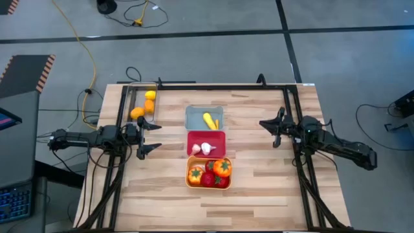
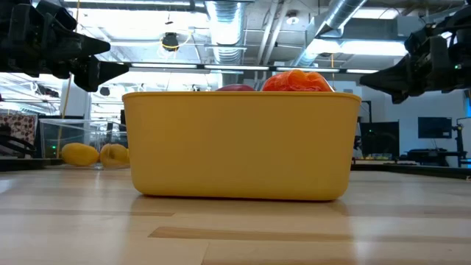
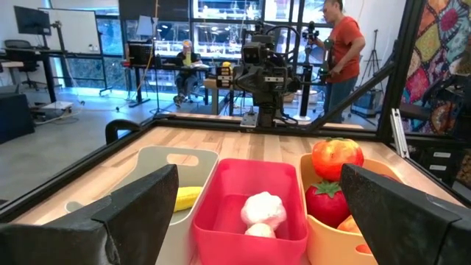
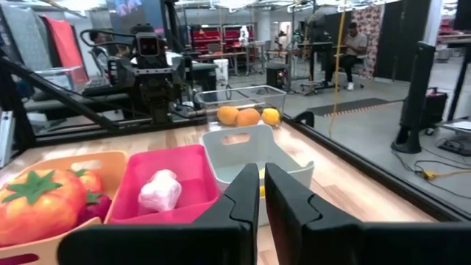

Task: Sort produce into baskets
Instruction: Return to Home Position

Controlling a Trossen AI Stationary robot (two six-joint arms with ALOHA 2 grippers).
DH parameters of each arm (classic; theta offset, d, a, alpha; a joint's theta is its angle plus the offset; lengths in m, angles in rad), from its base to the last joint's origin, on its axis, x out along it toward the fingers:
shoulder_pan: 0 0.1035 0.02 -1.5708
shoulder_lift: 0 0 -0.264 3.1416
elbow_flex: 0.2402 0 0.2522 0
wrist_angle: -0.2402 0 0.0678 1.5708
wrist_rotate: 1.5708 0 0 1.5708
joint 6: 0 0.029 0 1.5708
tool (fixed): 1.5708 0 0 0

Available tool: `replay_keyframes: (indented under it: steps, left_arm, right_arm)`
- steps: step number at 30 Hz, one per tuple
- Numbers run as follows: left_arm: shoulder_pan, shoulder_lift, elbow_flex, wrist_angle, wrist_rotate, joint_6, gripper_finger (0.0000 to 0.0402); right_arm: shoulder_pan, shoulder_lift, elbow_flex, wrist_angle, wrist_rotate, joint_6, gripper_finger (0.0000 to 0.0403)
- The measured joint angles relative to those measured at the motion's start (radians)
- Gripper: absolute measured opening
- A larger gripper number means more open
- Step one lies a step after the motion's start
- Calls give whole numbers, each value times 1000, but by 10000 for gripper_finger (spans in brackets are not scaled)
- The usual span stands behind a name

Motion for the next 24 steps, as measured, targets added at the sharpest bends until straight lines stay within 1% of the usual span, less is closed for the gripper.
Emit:
replay_keyframes:
  steps: [4,24]
  left_arm:
    - [0,0,0,0,0,0,365]
    - [0,0,0,0,0,1,365]
  right_arm:
    - [0,0,0,-5,19,-1,53]
    - [0,0,0,-5,19,0,53]
